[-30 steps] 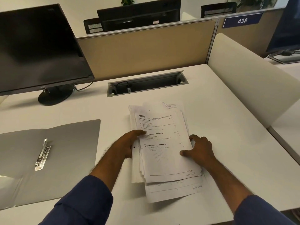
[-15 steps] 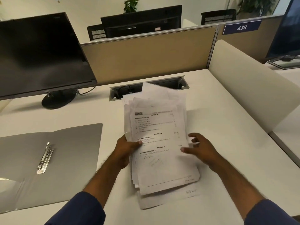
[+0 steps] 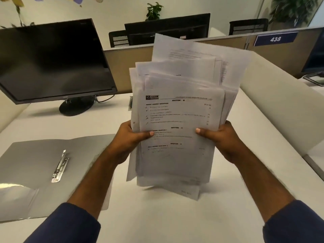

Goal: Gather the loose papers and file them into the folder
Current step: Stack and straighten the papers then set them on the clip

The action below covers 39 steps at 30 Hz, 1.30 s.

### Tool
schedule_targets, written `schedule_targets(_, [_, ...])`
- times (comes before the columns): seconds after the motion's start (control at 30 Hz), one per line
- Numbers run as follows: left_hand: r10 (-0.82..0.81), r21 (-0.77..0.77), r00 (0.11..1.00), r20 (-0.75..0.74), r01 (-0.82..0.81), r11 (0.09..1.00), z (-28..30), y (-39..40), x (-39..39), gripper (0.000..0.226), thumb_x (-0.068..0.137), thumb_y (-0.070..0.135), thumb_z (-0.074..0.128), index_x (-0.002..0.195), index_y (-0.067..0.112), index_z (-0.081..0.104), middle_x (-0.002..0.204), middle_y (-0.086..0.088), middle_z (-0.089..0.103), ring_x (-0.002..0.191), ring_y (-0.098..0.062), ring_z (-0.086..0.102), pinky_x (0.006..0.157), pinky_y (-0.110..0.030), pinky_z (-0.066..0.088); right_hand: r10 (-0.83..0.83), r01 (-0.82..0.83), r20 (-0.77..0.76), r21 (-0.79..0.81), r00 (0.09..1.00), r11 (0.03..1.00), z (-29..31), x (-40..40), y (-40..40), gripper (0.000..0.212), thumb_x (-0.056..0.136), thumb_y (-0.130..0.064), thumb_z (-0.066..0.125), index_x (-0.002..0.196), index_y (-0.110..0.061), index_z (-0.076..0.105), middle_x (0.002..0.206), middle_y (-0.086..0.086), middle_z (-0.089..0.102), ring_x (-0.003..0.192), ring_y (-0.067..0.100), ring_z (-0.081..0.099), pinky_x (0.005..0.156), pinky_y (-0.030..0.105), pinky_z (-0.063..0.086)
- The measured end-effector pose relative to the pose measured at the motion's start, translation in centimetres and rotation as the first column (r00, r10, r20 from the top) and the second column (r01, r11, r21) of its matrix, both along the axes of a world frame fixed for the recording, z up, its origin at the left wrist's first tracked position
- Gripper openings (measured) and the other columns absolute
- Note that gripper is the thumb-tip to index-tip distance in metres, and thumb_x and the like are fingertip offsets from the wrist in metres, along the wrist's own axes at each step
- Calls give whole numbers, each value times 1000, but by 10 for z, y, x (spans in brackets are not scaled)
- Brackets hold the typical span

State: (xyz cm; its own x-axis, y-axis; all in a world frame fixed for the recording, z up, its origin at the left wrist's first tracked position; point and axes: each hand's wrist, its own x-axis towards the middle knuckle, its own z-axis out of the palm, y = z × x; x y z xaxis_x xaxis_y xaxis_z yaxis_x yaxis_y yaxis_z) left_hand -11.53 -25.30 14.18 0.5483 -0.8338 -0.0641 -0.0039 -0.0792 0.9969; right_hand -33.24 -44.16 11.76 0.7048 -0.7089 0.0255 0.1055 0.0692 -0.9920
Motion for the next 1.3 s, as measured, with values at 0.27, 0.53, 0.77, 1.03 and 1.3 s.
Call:
schedule_targets(0.27, [34,-80,998,45,-30,996,12,16,7,50,72,10,77,121,13,66,118,-4,72,107,-26,69,87,-49,59,-48,52,26,-197,999,979,19,16,13,25,75,-19,81,95,-31,73,98,-5,76,90,17,72,73,31,61])
schedule_targets(0.53, [177,-272,982,73,-151,950,30,10,7,37,79,-4,73,102,24,72,112,-1,75,105,-23,70,85,-43,59,-193,229,139,-323,971,918,46,28,22,24,78,-12,80,88,-30,69,91,-8,72,82,7,68,68,20,59])
schedule_targets(0.77, [46,-209,996,79,-29,978,14,8,9,41,76,6,77,114,18,69,115,-5,73,107,-25,70,85,-42,60,-106,92,-42,-260,993,961,28,25,20,42,75,-17,82,114,-11,67,108,4,71,96,23,68,80,39,60])
schedule_targets(1.03, [-7,-123,999,32,11,992,-22,10,12,53,75,9,81,124,14,65,122,-4,71,112,-26,67,92,-48,57,-91,76,-95,-152,991,985,-5,11,15,57,59,-32,91,111,-24,68,103,-4,74,96,22,70,75,35,60])
schedule_targets(1.3, [-30,-199,999,41,38,979,-14,5,7,45,76,9,79,117,25,69,118,-5,72,110,-26,67,87,-41,59,-112,100,-60,-183,992,978,-11,3,10,54,59,-45,89,107,-32,68,105,-7,73,95,19,69,79,40,60])
